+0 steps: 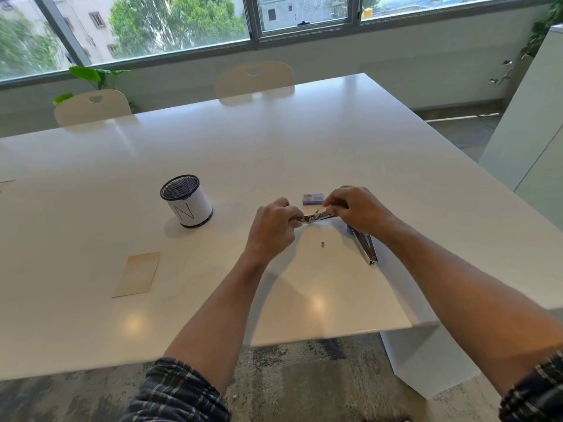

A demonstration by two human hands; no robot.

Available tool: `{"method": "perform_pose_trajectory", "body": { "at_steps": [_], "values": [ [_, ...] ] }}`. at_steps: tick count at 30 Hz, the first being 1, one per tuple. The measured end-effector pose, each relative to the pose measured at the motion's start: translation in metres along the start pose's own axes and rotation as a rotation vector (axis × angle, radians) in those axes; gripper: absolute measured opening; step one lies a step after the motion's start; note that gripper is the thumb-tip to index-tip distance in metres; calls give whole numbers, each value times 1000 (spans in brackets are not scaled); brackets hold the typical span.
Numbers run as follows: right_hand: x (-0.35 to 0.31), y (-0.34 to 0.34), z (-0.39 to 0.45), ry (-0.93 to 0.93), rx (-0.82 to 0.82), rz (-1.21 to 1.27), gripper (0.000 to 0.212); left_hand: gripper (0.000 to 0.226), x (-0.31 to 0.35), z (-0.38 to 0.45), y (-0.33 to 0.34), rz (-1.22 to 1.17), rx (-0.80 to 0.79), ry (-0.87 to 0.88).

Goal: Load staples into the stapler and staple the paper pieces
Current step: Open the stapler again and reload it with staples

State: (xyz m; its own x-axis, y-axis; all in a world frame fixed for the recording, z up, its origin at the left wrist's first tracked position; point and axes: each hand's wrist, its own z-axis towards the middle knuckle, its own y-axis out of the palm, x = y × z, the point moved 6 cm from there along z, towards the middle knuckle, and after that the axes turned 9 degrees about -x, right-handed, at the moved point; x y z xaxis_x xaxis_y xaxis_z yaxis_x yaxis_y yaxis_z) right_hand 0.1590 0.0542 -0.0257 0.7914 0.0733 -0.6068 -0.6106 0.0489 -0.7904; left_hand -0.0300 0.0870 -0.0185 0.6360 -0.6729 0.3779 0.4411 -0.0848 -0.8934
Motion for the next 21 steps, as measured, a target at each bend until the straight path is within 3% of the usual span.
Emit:
{"method": "perform_pose_trajectory", "body": {
  "at_steps": [10, 15, 18, 21],
  "values": [
    [7, 14, 2, -20, -8, -18, 15, 18, -6, -1, 10, -52, 3, -86],
    [-17, -8, -15, -273, 161, 7, 9, 22, 9, -7, 7, -2, 53, 0],
    [-37, -9, -23, -414, 44, -43, 6, 17, 22, -10, 10, -79, -22, 124],
    [-43, -4, -22, -416, -124, -119, 8, 16, 26, -12, 18, -152, -135, 137]
  ]
}}
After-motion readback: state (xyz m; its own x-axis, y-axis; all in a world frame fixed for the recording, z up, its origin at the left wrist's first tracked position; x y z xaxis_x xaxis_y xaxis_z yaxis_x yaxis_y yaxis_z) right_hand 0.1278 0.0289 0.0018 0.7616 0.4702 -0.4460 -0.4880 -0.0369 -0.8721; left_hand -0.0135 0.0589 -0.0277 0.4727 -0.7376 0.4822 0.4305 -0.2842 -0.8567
